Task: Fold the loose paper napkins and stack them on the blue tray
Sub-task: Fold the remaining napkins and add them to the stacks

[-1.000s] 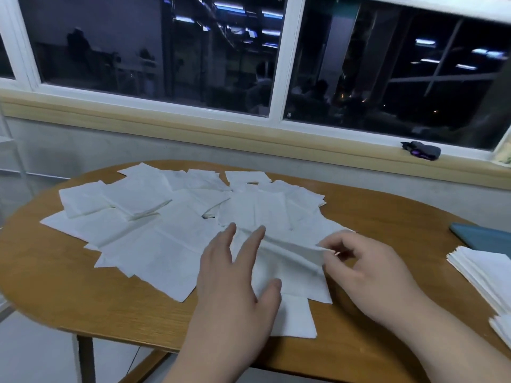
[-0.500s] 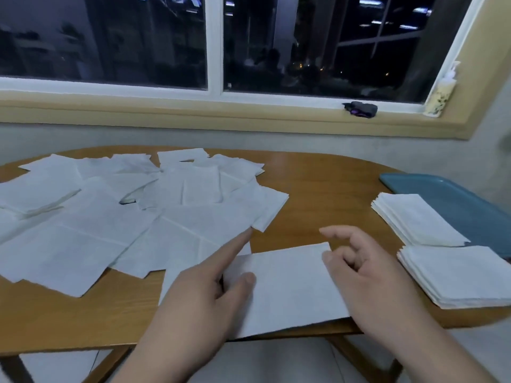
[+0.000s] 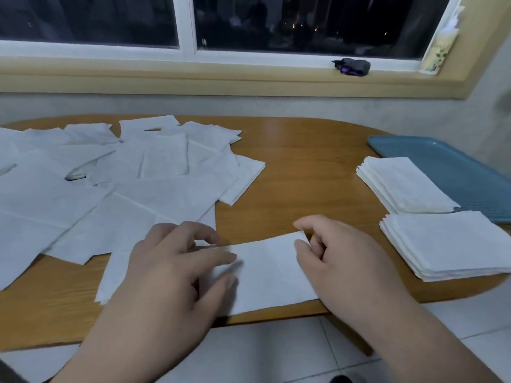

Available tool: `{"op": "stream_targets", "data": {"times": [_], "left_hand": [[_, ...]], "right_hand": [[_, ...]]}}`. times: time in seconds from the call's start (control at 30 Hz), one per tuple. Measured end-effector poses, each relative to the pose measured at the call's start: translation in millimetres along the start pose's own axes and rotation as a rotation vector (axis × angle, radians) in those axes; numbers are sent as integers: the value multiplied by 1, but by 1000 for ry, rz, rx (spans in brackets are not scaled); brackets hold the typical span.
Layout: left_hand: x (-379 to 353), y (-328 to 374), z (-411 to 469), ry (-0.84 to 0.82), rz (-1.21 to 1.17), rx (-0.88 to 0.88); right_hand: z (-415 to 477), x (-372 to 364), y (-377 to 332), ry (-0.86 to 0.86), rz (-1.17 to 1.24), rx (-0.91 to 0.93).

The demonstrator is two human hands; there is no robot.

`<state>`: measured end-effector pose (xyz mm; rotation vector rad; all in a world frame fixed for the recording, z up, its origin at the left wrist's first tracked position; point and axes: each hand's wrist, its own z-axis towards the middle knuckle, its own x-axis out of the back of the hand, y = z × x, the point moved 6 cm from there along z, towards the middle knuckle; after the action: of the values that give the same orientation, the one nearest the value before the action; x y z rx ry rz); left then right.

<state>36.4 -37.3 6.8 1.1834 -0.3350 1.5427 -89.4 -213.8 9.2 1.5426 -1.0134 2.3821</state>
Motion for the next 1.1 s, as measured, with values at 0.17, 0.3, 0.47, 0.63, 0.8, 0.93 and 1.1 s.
{"op": "stream_targets", "data": {"times": [0.17, 0.3, 0.47, 0.63, 0.8, 0.93, 1.1], "left_hand": [[-4, -1, -6, -118, -7, -66], [-4, -2, -9, -129, 7, -85], [1, -7, -13, -97, 18, -77], [3, -11, -15, -89, 20, -65], [0, -14, -16, -97, -25, -7], [1, -13, -16, -108, -37, 1], [2, -15, -16, -123, -66, 11]], "right_hand": [[-5, 1, -8, 9, -41, 96], [-8, -10, -11, -80, -33, 189], [-7, -13, -9, -66, -41, 206], [-8, -15, -10, -62, -56, 204], [-6, -12, -11, -16, -1, 151], [-2, -5, -25, 26, 133, 113], [35, -18, -74, -135, 146, 190]]}}
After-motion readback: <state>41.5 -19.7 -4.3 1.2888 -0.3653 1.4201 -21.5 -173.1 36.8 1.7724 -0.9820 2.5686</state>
